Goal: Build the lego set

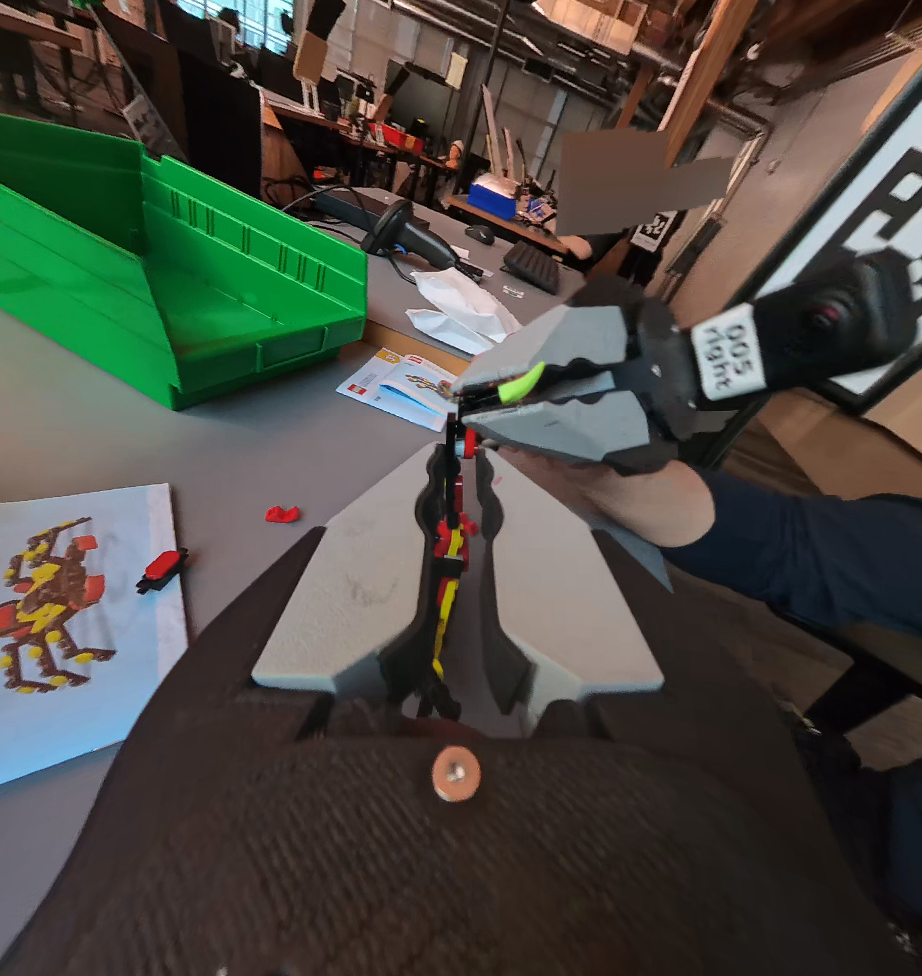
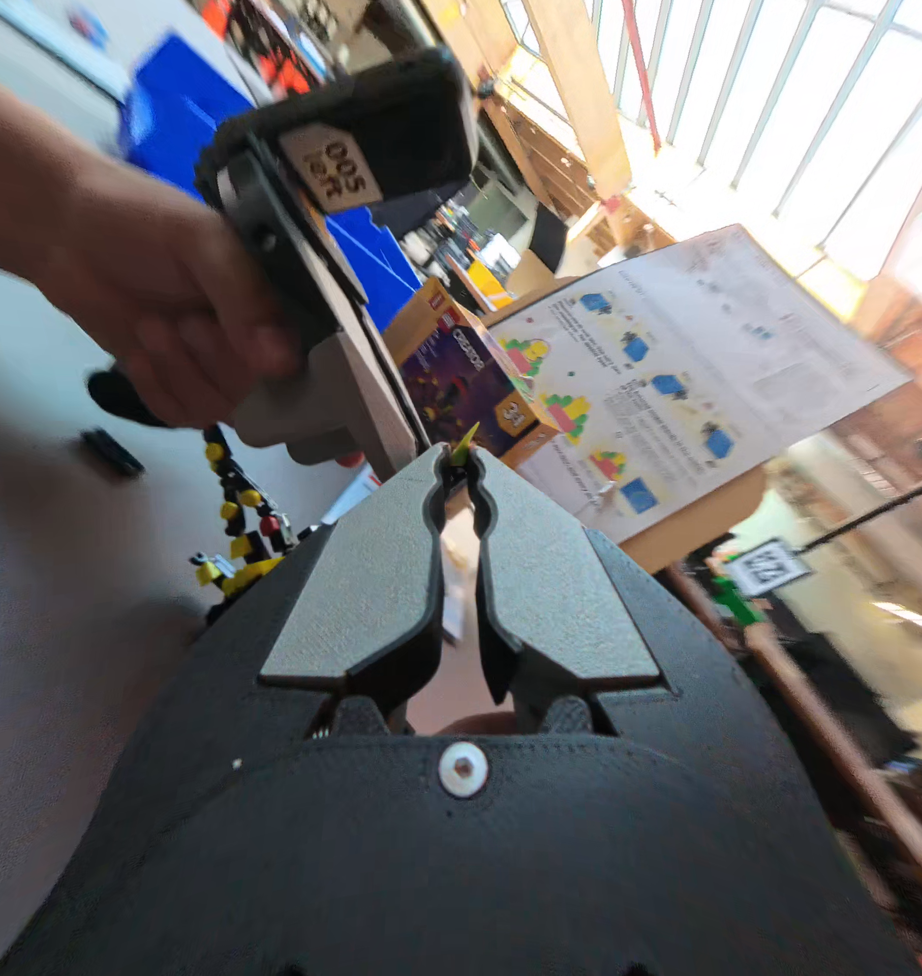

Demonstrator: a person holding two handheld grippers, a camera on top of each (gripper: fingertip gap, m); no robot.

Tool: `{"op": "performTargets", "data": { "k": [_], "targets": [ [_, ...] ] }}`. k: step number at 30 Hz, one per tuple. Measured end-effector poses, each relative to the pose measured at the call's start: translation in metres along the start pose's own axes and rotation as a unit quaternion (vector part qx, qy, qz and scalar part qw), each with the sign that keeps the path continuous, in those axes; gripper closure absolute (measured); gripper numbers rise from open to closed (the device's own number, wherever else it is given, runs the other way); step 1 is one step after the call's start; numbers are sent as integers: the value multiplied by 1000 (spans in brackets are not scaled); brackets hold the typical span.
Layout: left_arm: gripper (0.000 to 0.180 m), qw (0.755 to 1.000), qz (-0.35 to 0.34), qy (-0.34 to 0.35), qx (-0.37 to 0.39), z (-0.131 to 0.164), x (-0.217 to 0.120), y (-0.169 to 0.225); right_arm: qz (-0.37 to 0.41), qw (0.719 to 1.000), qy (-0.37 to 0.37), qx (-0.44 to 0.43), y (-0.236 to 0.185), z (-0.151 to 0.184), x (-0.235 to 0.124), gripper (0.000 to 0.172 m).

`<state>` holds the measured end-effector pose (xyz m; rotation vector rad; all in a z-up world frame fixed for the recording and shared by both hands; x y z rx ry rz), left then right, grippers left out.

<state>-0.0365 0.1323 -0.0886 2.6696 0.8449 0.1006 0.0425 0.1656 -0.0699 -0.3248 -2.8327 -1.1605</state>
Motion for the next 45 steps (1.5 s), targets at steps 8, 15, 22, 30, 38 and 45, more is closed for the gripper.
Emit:
{"op": "performTargets", "data": {
  "k": [8,15,22,30,38,45],
  "targets": [
    [172,997,17,40,-60,-3,-1,-2,111,967,15,-229,-7,-6,-1,167],
    [171,989,-68,-36,126,-4,1,6,-5,999,15,50,4,-2,-2,170],
    [174,975,28,-41,215,-4,-3,29,-272,852,68,441,17,-5,-11,168],
    [176,979,18,-29,201,-4,-4,23,-257,840,51,475,18,0,-4,170],
    [169,988,1,-30,150,2,4,15,-228,862,9,452,5,5,6,169],
    [170,986,11,-39,163,0,2,18,-267,829,19,492,6,2,3,169]
  ]
}}
Point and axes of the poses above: each gripper's, where its closed fingertips meet, x out along the fingers, z out of its underside, y = z × x across the jaws, the point moved 6 cm from there along -x, back along the fingers, and after that the axes turned 11 degrees about z, right-handed, at the moved point
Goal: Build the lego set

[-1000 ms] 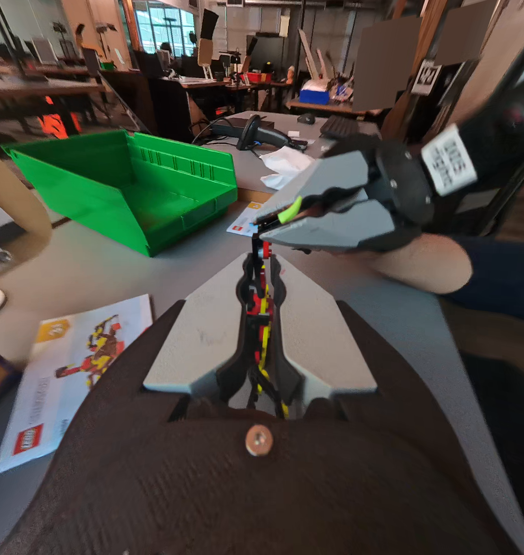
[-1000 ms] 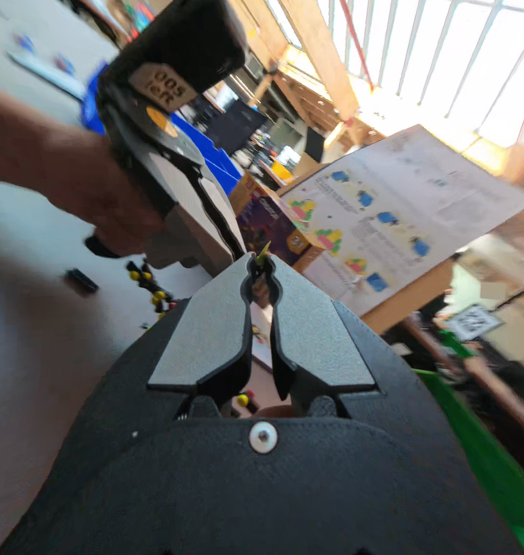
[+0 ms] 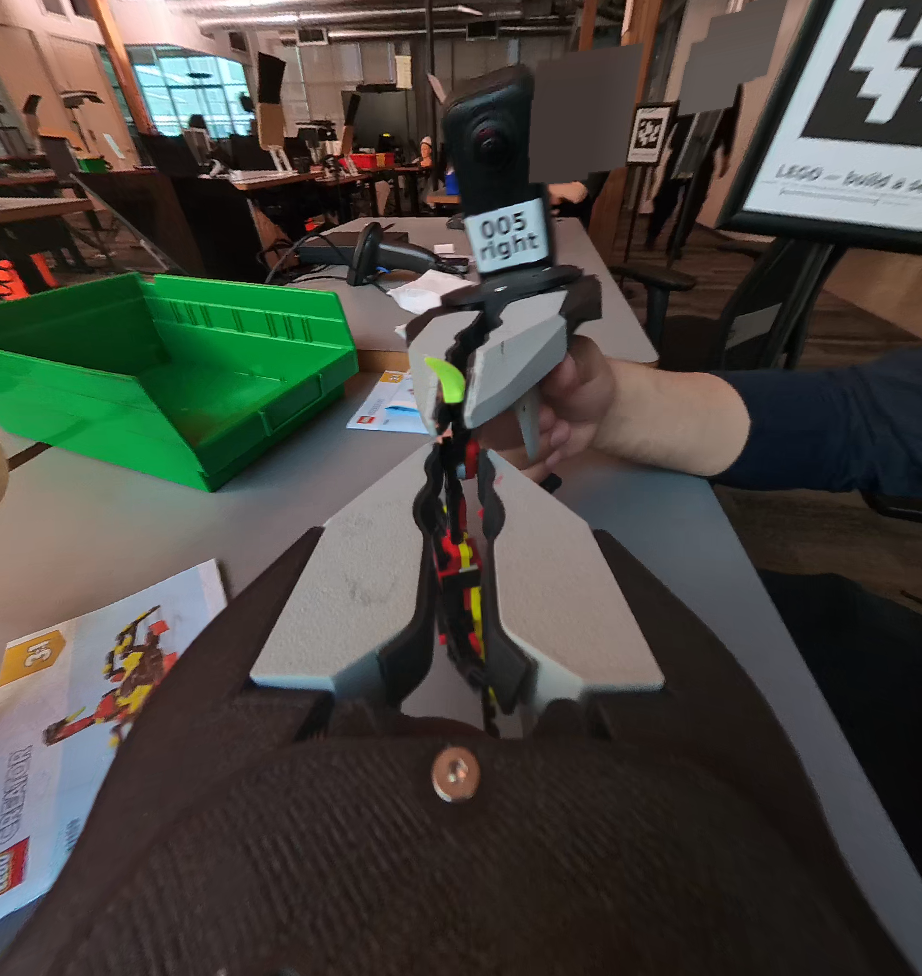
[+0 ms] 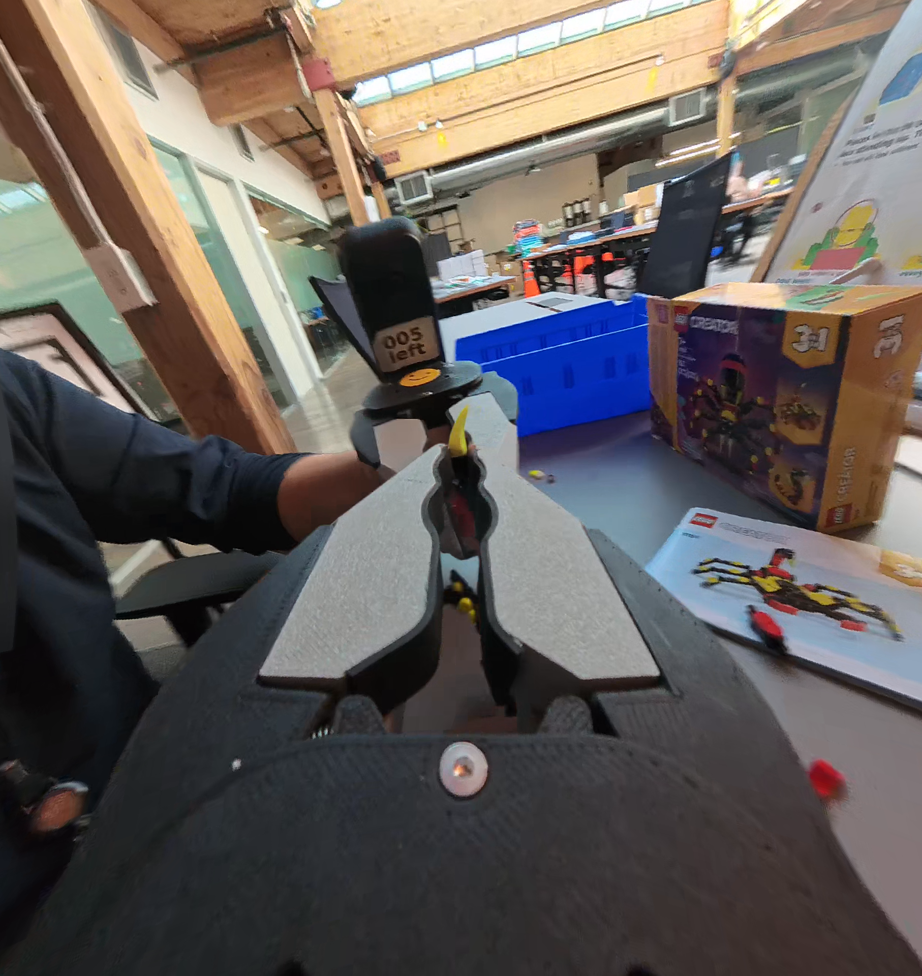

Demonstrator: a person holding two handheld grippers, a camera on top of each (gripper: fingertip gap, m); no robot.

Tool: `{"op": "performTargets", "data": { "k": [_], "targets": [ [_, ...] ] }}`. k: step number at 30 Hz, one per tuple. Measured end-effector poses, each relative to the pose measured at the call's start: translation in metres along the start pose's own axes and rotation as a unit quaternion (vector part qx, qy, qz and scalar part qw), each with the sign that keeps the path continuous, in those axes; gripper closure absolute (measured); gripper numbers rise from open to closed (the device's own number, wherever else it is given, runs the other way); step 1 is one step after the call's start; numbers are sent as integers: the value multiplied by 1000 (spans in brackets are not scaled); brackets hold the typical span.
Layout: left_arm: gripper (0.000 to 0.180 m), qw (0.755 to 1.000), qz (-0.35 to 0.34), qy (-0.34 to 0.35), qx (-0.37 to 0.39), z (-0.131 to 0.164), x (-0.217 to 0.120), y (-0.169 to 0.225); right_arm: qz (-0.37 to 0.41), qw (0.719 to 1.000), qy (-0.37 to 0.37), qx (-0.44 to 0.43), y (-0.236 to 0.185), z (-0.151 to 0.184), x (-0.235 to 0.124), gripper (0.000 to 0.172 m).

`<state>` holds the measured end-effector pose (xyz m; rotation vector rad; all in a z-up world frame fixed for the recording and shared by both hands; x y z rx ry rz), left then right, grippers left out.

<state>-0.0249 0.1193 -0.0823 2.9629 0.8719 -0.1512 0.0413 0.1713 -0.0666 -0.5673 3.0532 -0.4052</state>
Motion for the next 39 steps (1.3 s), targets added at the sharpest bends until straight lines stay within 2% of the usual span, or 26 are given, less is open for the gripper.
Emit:
{"op": "performTargets", "data": {
  "k": [4,7,9,13,15,19,22,24,26,30,31,32,34,39],
  "targets": [
    [170,996,59,40,-56,-6,-1,5,-101,983,13,154,2,-3,-5,168],
    [170,994,66,51,-76,-6,-3,3,-128,971,25,199,4,-4,-6,158],
    [170,994,59,44,-83,-4,-3,1,-110,978,15,176,4,-3,-5,154],
    [170,994,53,39,-89,-1,-3,-1,-24,999,-7,48,4,1,-5,168],
    [170,994,54,40,-88,-2,-3,-1,-7,1000,-18,4,2,2,-5,168],
    [170,994,52,42,-88,-3,-3,-1,5,1000,-15,-24,1,1,-4,168],
    [171,992,32,61,-105,-2,-3,-7,70,992,-1,-106,1,-1,-3,169],
    [171,985,37,95,-141,-3,-2,-10,133,971,12,-199,-2,-3,-2,169],
    [171,976,42,122,-172,-2,0,-12,191,937,13,-293,-6,-4,-2,169],
    [171,959,65,158,-227,-1,4,-13,286,848,31,-445,-13,-6,-3,170],
    [171,955,77,149,-243,3,7,-13,304,825,30,-476,-14,-7,-3,170],
    [171,953,80,146,-254,8,9,-13,310,816,24,-488,-13,-6,-3,170],
    [171,949,85,141,-269,13,13,-15,303,833,19,-462,-9,-6,-4,170],
    [171,959,71,129,-244,13,6,-18,303,895,49,-324,14,-20,-23,170]
  ]
}}
Point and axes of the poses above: each gripper's, where its closed fingertips meet, x out along the fingers, z out of its underside, y = z × x across the jaws, the point moved 6 cm from there along -x, back along the fingers, and after that the axes turned 11 degrees about z, right-handed, at the moved point
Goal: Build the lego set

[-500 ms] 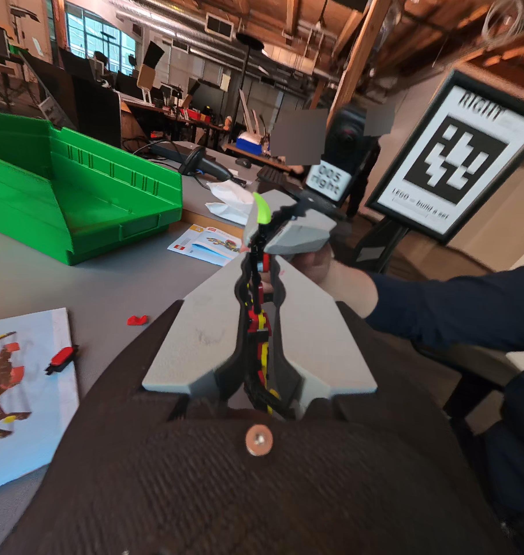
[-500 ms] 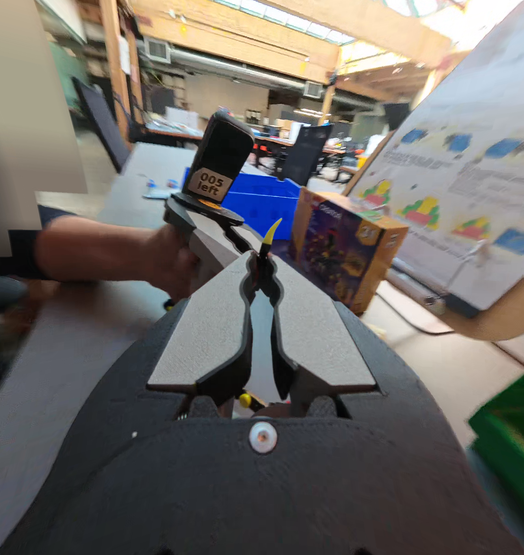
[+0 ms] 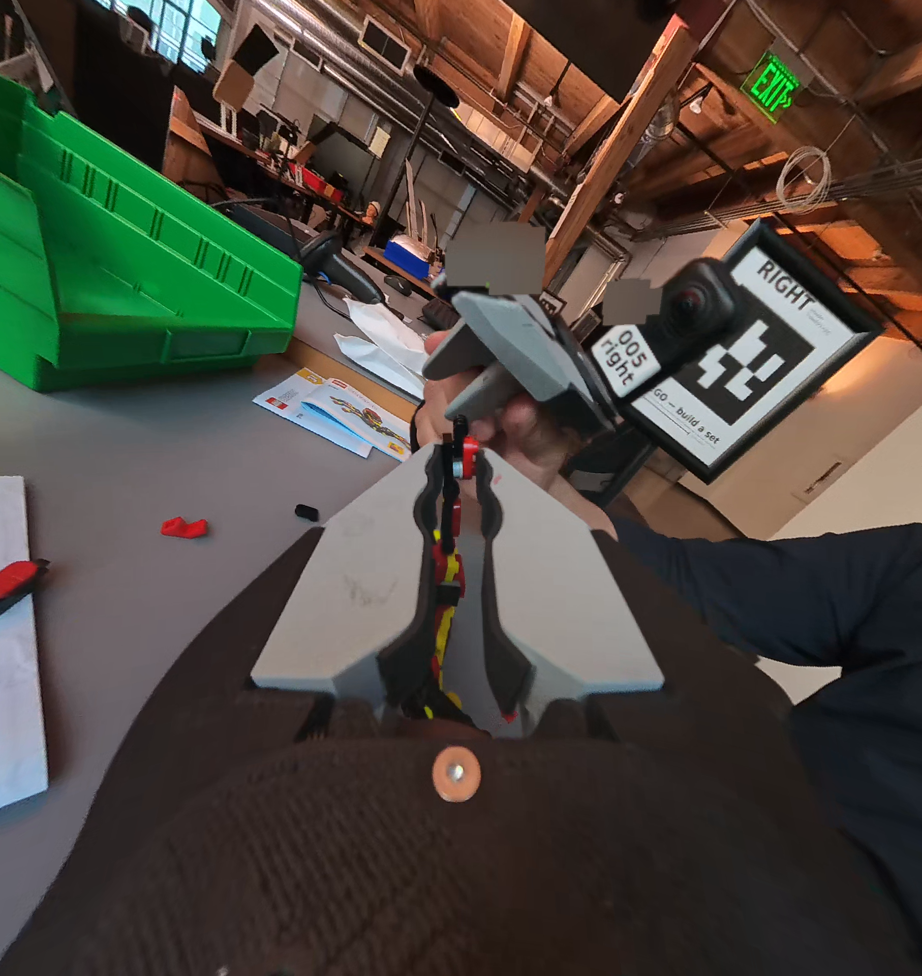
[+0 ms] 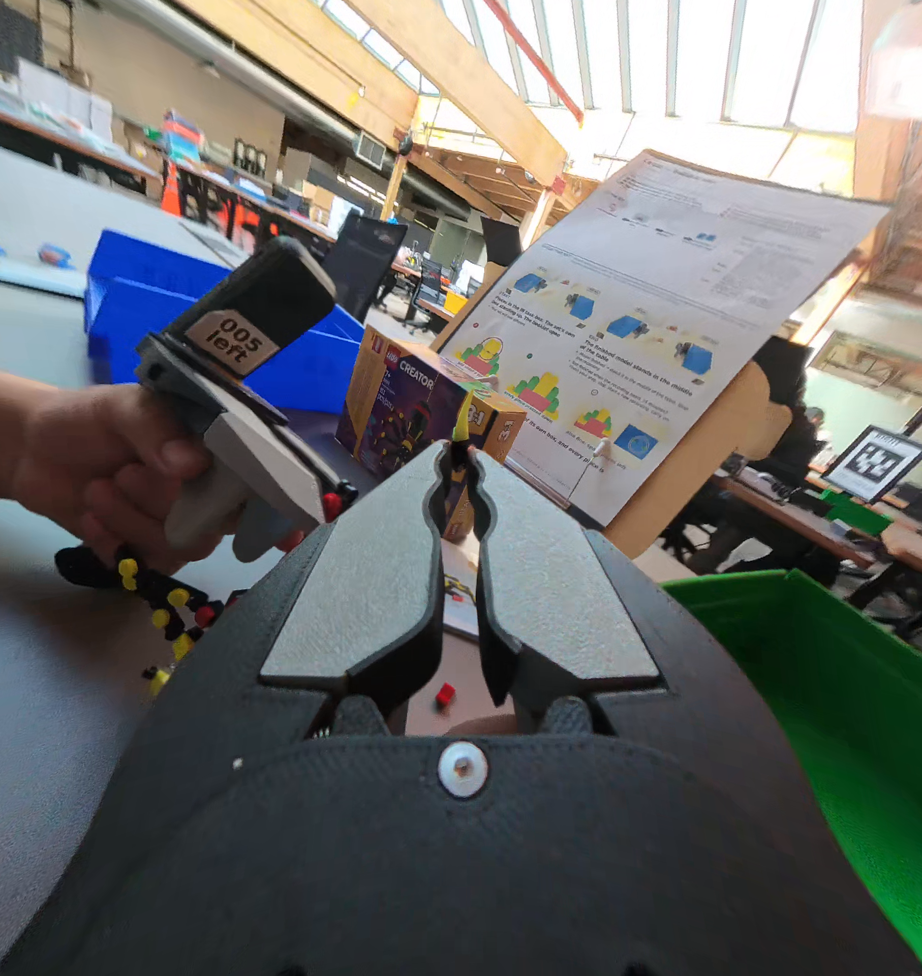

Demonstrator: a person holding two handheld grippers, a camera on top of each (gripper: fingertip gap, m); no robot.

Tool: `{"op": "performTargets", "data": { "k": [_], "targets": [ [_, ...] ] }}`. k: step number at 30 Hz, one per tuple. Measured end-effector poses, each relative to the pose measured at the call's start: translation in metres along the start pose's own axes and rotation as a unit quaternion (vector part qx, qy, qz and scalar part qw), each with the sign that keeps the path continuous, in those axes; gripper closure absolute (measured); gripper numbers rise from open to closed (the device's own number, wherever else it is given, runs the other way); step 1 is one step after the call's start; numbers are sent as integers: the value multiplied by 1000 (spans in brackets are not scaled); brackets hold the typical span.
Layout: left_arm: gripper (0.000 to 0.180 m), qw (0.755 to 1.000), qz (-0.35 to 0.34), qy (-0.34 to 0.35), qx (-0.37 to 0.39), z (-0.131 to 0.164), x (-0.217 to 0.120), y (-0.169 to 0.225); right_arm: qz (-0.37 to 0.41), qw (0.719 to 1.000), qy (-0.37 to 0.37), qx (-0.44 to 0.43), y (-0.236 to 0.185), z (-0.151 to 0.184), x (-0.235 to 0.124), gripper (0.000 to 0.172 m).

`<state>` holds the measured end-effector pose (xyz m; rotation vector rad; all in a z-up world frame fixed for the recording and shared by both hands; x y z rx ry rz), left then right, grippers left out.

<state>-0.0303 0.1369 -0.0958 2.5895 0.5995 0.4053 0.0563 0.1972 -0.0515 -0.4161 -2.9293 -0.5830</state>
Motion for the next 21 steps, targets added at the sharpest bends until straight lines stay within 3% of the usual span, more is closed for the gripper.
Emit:
{"op": "performTargets", "data": {
  "k": [7,12,21],
  "targets": [
    [171,1000,-16,8,1,-4,-7,-4,-85,988,-34,127,13,13,2,170],
    [171,999,-29,29,20,-16,-19,-3,-124,980,-108,116,11,31,3,169],
    [171,994,-45,94,42,-45,-53,-1,-101,950,-276,105,18,81,5,168]
  ]
}}
Point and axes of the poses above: each gripper's, where its closed fingertips meet, x out along the fingers, z out of its underside, y = z × x across the jaws, the point moved 6 cm from there along -x, back along the fingers, and after that the axes turned 11 degrees about z, right-handed, at the moved point
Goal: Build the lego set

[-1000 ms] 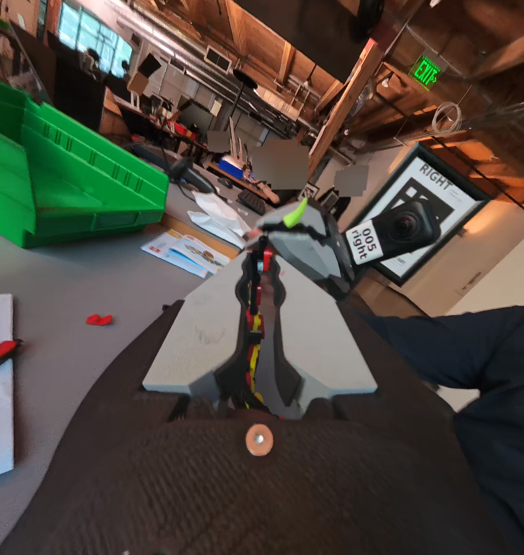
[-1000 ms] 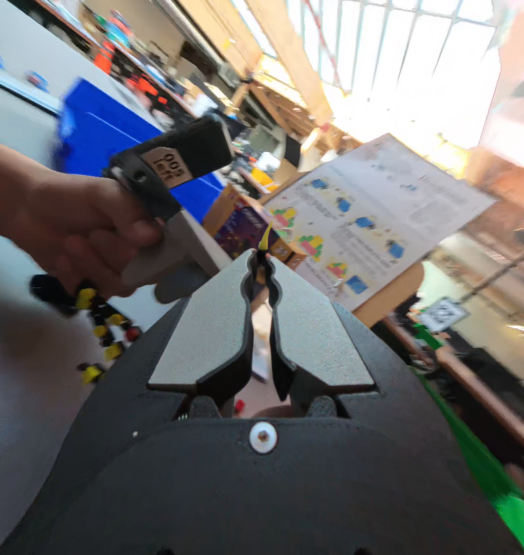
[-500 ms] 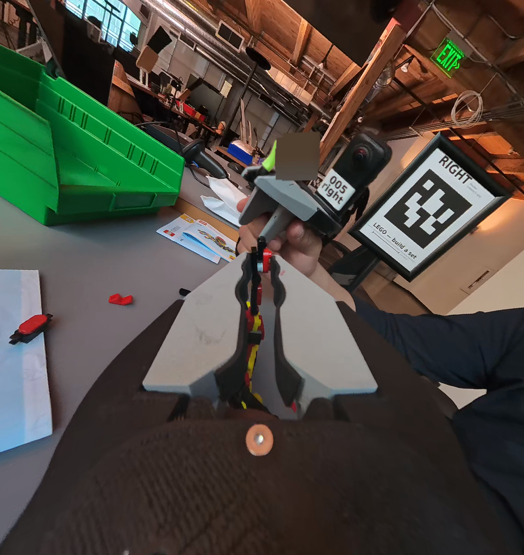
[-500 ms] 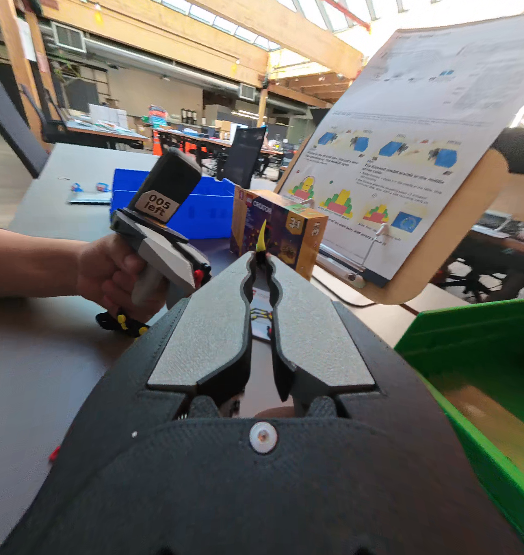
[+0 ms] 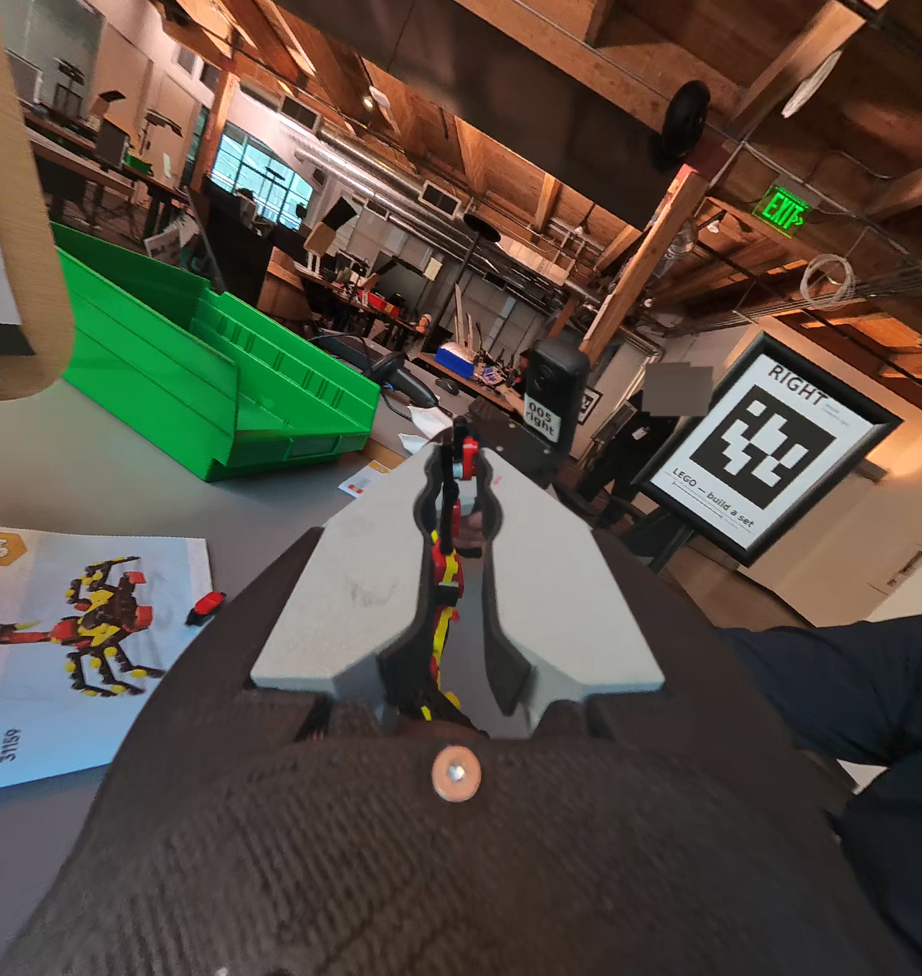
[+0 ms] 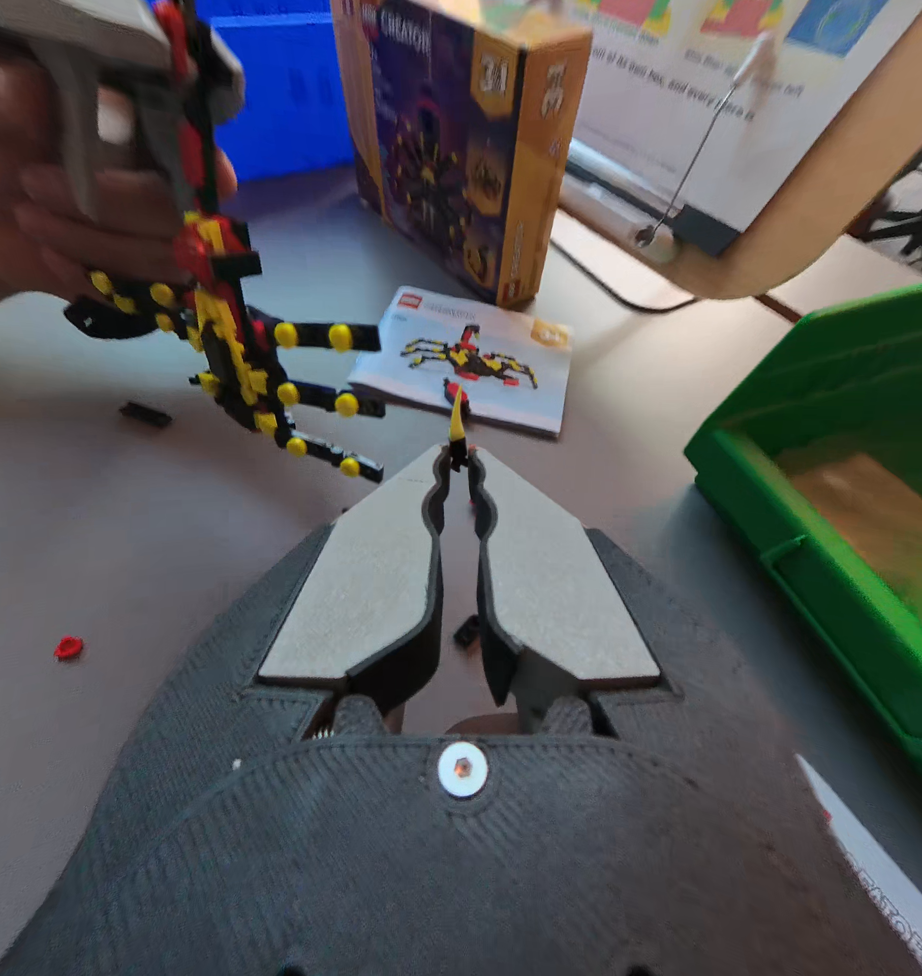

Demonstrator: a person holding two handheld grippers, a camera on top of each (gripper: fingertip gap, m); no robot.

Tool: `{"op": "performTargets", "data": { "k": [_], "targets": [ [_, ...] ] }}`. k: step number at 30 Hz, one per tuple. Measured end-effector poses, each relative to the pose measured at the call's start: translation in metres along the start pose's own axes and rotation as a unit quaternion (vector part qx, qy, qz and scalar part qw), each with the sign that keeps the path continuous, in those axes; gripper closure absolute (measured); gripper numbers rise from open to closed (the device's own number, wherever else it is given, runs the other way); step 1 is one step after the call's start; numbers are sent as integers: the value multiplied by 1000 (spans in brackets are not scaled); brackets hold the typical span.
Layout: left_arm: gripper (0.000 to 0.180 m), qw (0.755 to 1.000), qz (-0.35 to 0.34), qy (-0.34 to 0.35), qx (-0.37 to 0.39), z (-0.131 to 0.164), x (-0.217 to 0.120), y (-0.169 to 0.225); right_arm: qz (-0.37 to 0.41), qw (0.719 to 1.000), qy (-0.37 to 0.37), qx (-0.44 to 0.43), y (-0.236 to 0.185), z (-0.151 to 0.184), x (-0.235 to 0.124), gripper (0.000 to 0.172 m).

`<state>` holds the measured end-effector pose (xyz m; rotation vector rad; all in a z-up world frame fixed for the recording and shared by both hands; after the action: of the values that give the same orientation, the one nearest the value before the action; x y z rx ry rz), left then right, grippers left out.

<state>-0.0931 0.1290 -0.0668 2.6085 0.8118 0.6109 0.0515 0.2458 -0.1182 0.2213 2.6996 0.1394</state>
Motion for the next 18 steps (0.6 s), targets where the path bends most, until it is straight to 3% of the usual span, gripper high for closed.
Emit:
{"op": "performTargets", "data": {
  "k": [5,11,15,18],
  "targets": [
    [171,998,-45,-33,-4,14,3,-12,28,995,-81,-50,0,23,15,168],
    [171,996,-54,-68,9,27,11,-14,41,995,-87,-34,7,27,17,158],
    [171,997,-52,-65,1,28,12,-16,67,998,-12,-5,20,13,9,158],
    [171,997,-38,-71,-3,29,13,-14,24,997,75,24,16,-4,-1,157]
  ]
}}
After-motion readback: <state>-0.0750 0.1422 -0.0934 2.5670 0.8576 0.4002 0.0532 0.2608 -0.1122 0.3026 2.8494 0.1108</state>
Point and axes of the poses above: each gripper's, where its closed fingertips meet, x out along the fingers, z out of its underside, y = z × x across the jaws, the point moved 6 cm from there along -x, back along the fingers, and after that the axes turned 11 degrees about z, right-handed, at the moved point
